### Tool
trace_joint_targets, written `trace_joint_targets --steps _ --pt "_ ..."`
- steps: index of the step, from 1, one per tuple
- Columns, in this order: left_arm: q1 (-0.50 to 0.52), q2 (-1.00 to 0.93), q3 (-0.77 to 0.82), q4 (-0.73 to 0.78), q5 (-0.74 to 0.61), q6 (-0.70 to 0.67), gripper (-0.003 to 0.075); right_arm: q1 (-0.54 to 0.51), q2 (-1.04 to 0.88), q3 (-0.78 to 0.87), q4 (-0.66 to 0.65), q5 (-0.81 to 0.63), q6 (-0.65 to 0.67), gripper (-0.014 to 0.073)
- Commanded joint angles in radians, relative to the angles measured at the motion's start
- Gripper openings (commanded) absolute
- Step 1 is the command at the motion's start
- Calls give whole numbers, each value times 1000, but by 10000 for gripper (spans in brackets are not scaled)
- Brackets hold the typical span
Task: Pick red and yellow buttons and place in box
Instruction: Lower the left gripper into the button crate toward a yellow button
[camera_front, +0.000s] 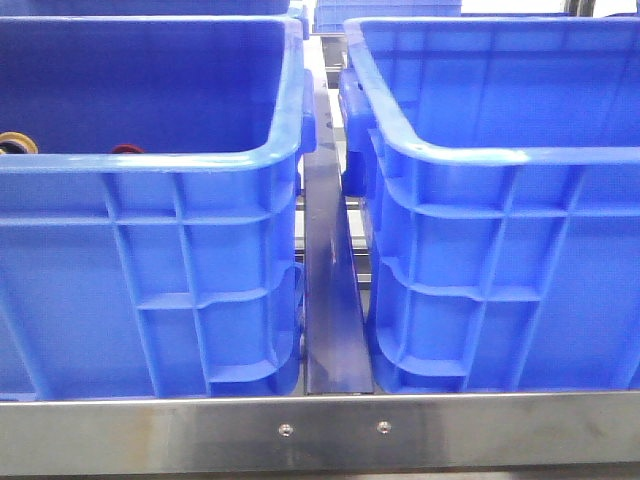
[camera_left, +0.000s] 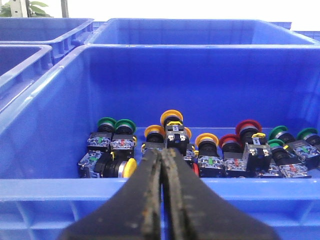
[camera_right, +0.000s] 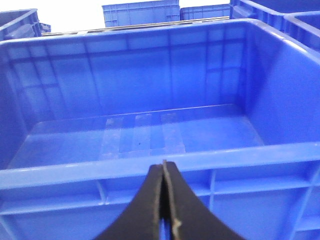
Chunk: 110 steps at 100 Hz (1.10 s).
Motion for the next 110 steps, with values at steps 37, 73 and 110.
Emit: trace_joint_targets --steps 37,73,110 --pt "2 -31 3 -1 -80 -12 -20 -3 -22 4 -16 -82 -7 -93" --pt "0 34 -257 -14 220 -12 -20 -3 -22 4 -16 -82 -7 -93" --pt "0 389 -544 -14 475 -4 -20 -3 -22 4 -16 -82 -7 -93"
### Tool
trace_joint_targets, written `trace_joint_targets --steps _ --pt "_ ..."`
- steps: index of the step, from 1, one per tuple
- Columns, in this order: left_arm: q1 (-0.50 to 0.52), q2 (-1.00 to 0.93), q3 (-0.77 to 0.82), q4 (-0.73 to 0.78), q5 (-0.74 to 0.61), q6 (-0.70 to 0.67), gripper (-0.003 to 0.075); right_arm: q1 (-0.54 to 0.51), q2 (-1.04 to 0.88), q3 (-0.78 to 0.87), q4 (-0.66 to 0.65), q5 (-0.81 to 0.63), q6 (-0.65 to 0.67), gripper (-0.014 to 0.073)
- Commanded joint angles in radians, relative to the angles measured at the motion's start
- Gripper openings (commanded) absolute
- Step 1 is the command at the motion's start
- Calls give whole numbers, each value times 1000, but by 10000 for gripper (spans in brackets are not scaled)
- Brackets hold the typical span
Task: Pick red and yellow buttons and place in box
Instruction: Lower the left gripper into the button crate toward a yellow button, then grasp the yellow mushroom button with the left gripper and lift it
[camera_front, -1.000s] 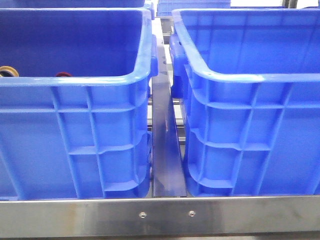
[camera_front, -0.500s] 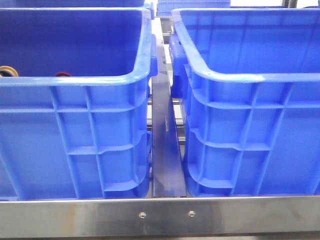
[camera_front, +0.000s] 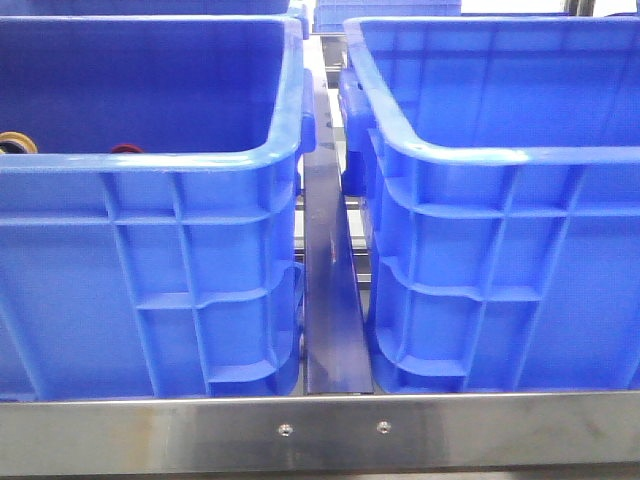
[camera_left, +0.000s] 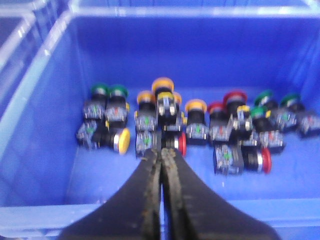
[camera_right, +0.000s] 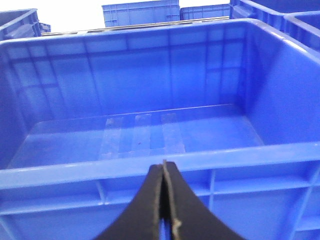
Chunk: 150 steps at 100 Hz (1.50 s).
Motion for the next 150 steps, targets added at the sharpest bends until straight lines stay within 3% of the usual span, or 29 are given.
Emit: trace_joint_targets --steps 1,19,26,41,48,85,150 --pt "0 106 -87 -12 -42 -4 -20 -3 -22 4 -16 -82 -7 -93" --pt "0 316 -193 -12 -38 -4 24 -3 -22 4 -16 -82 -7 -93" --pt "0 402 -240 -14 -29 -4 132 -3 -22 4 -16 -82 -7 -93" --pt "0 570 -338 -20 -15 -4 483 -3 -22 4 -16 -82 -7 -93" --pt "0 644 -389 -32 3 -4 565 -3 -22 4 -16 -82 -7 -93" --pt "0 1008 -693 -36 243 -4 564 -3 -22 4 -16 -82 -7 -93" --pt "0 1427 -998 -80 350 -4 564 -3 -22 4 -16 -82 -7 -93"
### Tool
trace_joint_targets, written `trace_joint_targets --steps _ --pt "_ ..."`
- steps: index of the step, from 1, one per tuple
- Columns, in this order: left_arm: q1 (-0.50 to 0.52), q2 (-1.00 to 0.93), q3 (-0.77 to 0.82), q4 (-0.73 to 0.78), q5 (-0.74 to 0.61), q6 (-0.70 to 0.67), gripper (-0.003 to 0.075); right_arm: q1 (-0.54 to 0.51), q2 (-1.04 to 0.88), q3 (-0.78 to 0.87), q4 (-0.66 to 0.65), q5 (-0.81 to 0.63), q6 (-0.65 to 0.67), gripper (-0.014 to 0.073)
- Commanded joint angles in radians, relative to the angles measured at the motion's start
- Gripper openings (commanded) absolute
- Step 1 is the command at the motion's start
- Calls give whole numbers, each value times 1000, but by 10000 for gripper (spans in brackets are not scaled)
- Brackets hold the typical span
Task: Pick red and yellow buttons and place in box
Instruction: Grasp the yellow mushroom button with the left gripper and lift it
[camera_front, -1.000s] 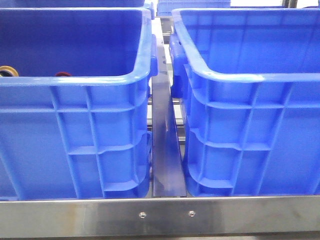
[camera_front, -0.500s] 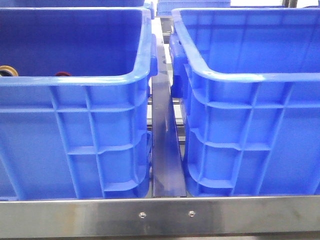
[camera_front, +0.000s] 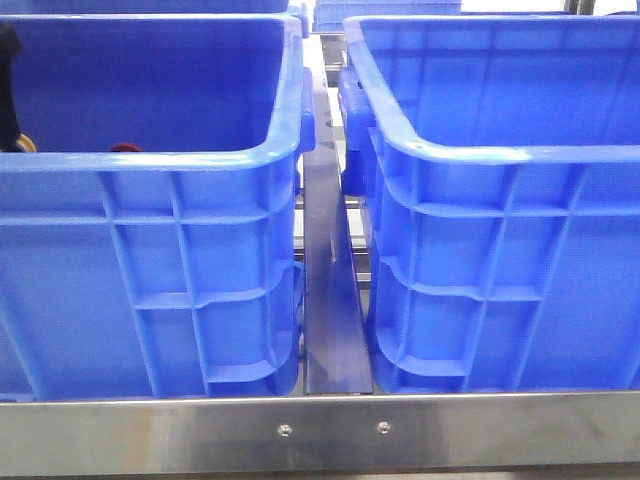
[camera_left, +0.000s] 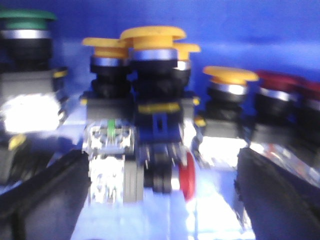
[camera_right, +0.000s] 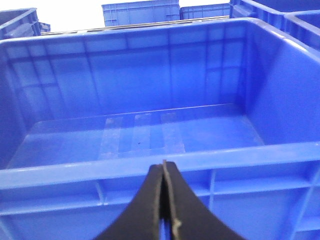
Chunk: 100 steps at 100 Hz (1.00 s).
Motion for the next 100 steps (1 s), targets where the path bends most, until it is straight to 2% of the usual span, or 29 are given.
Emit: trace_joint_targets --steps 1,30,46,63,73,80,100 --pt "0 0 -56 -15 -27 -4 564 -3 -22 4 -16 -82 -7 -93" --pt "0 97 -117 -15 -33 -4 547 -3 -22 4 -16 -82 -7 -93" --pt "0 97 -117 -15 -43 -4 435 -3 -22 4 -16 -82 -7 -93" --pt "0 97 -117 -15 -43 -4 217 -3 -22 4 -16 -82 -7 -93" --pt "0 97 -117 -15 -52 -4 125 -3 -22 4 -16 -82 -7 -93" --pt "0 95 -117 -15 -60 -4 101 -3 -22 4 -16 -82 -7 -93" --pt "0 42 -117 -13 -100 -4 101 -3 -22 4 -16 -82 -7 -93"
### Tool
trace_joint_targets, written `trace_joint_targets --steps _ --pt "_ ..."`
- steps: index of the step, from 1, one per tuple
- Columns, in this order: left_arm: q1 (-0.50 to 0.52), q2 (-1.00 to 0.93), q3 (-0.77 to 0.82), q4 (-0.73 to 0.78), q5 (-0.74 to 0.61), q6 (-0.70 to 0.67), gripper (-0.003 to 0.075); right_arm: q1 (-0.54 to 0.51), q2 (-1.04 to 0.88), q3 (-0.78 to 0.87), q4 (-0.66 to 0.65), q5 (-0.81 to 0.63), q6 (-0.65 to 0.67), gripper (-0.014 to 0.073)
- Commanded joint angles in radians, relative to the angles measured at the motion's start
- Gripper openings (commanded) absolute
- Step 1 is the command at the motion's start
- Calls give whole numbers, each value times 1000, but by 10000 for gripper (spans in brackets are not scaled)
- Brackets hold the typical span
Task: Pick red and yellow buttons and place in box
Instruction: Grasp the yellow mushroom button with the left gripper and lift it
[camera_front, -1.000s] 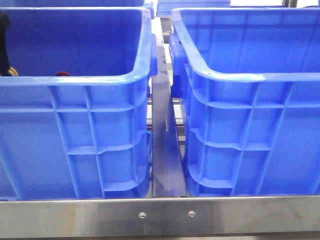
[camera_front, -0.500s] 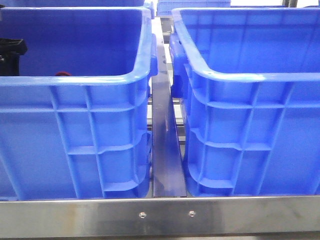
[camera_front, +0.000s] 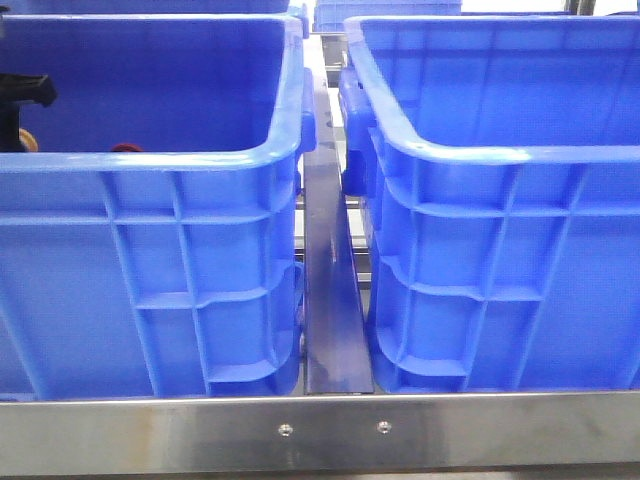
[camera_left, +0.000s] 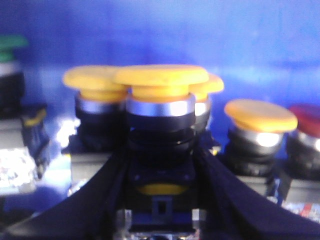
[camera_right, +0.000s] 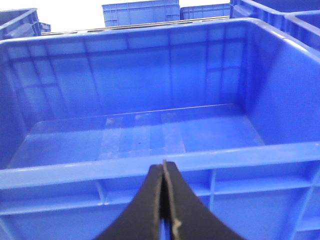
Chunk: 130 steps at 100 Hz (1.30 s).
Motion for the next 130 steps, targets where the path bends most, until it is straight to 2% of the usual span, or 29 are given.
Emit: trace_joint_targets --steps 1,25,57,87,114,130 --pt "0 -93 -33 -11 -60 -4 101 -3 -22 4 -16 -82 -7 -93" --pt "0 -268 60 -13 -173 -4 101 -3 -22 4 -16 -82 -7 -93" --pt "-30 -571 344 -30 -388 -4 101 -3 -22 4 -16 -82 -7 -93" --pt "-43 -826 571 -32 -521 -4 101 -3 -22 4 -16 -82 -7 -93" --pt "-44 -990 685 -90 -525 -4 101 -3 -22 4 -16 -90 -7 -93" --pt "-111 -1012 696 -97 -511 -2 101 -3 -22 4 -16 -117 -7 -93"
